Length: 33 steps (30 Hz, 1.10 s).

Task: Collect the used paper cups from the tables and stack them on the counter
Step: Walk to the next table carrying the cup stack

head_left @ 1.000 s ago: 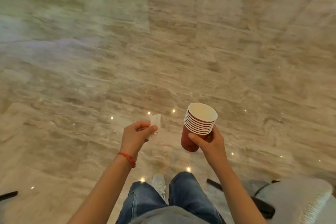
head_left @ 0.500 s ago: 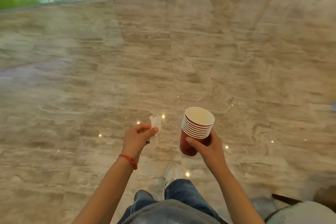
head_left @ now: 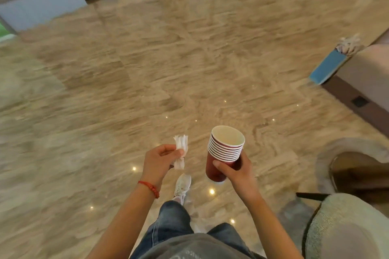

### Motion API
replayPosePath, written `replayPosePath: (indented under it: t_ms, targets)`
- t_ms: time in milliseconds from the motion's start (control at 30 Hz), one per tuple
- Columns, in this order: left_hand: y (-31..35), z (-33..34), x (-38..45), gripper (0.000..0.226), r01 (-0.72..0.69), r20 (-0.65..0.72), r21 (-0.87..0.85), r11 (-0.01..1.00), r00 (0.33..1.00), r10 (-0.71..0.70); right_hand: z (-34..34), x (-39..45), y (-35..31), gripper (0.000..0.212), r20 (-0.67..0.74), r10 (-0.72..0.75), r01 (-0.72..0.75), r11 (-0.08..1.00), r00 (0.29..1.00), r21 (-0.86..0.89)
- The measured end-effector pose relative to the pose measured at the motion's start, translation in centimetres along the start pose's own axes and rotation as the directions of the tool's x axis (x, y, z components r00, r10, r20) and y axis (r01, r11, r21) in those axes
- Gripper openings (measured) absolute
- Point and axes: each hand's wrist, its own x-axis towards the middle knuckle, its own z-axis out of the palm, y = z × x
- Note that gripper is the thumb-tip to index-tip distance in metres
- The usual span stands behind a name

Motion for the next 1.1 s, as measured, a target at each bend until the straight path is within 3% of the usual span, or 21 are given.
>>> replayPosePath:
  t_ms: [367,700,1100]
  targets:
    - [9.6,9.8,14.8,0.007,-0.071,0.356,0.152,0.986,0.934,0.012,-3.1,10.6,-3.7,0.039,-0.444,0.017,0.034,0.994,0.896,0.105]
    - [12.3,21.6,22.0,0.008,-0.048,0.512,0.255,0.966,0.854,-0.092,-9.2,17.7,-4.7,0.046,-0.625,0.030,0.061,0.990,0.780,0.124]
    - [16.6,43.7,26.9,0.009,-0.105,0.599,0.308,0.945,0.793,-0.107,-26.9,29.7,-7.1,0.044,-0.678,0.010,0.111,0.985,0.735,0.135]
